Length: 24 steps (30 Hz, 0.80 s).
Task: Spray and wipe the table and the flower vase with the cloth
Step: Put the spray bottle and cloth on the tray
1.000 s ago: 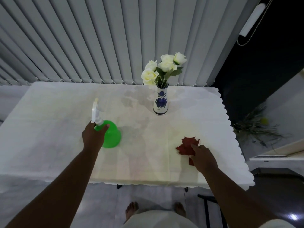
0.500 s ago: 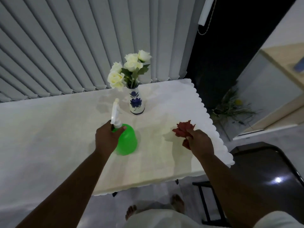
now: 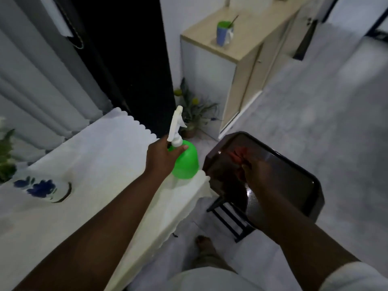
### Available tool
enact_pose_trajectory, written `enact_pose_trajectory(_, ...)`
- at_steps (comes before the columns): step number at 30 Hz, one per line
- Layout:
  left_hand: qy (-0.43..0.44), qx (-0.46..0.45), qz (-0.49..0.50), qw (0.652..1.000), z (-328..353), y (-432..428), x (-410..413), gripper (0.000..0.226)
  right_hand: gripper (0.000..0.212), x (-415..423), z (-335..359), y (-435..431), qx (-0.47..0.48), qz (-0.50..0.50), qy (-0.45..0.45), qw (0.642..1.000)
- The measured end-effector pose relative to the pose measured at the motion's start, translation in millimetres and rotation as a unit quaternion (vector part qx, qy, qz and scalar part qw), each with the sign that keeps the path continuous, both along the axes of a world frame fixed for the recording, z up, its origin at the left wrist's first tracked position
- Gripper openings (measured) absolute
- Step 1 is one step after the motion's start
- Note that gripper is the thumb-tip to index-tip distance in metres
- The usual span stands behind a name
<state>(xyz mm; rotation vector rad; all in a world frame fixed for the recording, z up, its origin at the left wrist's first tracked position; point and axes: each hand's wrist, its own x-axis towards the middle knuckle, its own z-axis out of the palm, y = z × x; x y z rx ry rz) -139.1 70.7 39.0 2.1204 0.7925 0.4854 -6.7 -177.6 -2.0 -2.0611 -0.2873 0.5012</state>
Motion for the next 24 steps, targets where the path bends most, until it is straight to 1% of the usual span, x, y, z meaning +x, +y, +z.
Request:
enact_pose_trajectory(1,-0.007,-0.013,-0.014,1.000,0.5,-4.4,9.3,0.033,0.040,-0.4,-9.1,-2.2,-0.028,0.015,-0.028,0.999)
enact_pose_trajectory(2,-0.014,-0.026,-0.029,0.999,-1.8,-10.3,22.5,0.034,0.044,0.0,-13.3,-11.3,-0.042,0.001,-0.025,0.999)
enact_pose_trajectory(3,-0.015,-0.032,-0.051,0.998,-6.5,-20.2,41.5,0.035,0.040,3.2,-15.9,-22.8,-0.040,-0.041,0.032,0.998)
enact_pose_trajectory(4,-0.008,-0.032,-0.075,0.997,-11.6,-32.9,63.8,0.035,0.032,9.4,-19.6,-37.6,-0.027,-0.079,0.064,0.994)
enact_pose_trajectory(5,0.004,-0.030,-0.098,0.995,-17.0,-45.6,84.2,0.035,0.033,15.1,-29.5,-49.7,-0.024,-0.100,0.065,0.993)
enact_pose_trajectory(6,0.017,-0.033,-0.118,0.992,-21.8,-56.6,99.5,0.034,0.039,17.9,-40.3,-60.2,-0.062,-0.099,0.034,0.993)
enact_pose_trajectory(7,0.027,-0.040,-0.133,0.990,-26.7,-67.1,113.6,0.034,0.040,19.0,-45.7,-67.0,-0.100,-0.084,-0.015,0.991)
enact_pose_trajectory(8,0.034,-0.044,-0.144,0.988,-31.8,-77.9,128.6,0.032,0.041,22.9,-52.7,-75.6,-0.143,-0.060,-0.038,0.987)
enact_pose_trajectory(9,0.037,-0.043,-0.152,0.987,-38.5,-85.3,140.4,0.031,0.044,28.0,-60.7,-81.3,-0.191,-0.064,-0.053,0.978)
enact_pose_trajectory(10,0.040,-0.042,-0.159,0.986,-45.2,-91.7,149.6,0.030,0.045,31.6,-66.1,-87.4,-0.214,-0.072,-0.059,0.973)
enact_pose_trajectory(13,0.045,-0.050,-0.187,0.980,-62.2,-106.6,170.3,0.040,0.040,31.3,-80.7,-84.9,-0.186,-0.120,-0.028,0.975)
enact_pose_trajectory(15,0.047,-0.055,-0.206,0.976,-72.0,-107.9,176.0,0.045,0.030,32.5,-92.5,-77.9,-0.170,-0.117,-0.012,0.978)
enact_pose_trajectory(16,0.051,-0.053,-0.210,0.975,-74.8,-108.2,177.3,0.047,0.023,33.4,-95.4,-73.6,-0.175,-0.117,0.002,0.978)
enact_pose_trajectory(17,0.052,-0.054,-0.210,0.975,-78.8,-107.7,178.9,0.048,0.022,34.7,-103.1,-70.6,-0.193,-0.126,0.002,0.973)
enact_pose_trajectory(21,0.066,-0.050,-0.214,0.973,-87.2,-104.2,180.8,0.044,0.055,29.5,-116.4,-61.9,-0.251,-0.131,0.028,0.959)
enact_pose_trajectory(24,0.087,-0.047,-0.228,0.969,-81.2,-103.7,180.1,0.049,0.068,23.6,-115.3,-65.8,-0.282,-0.113,0.022,0.952)
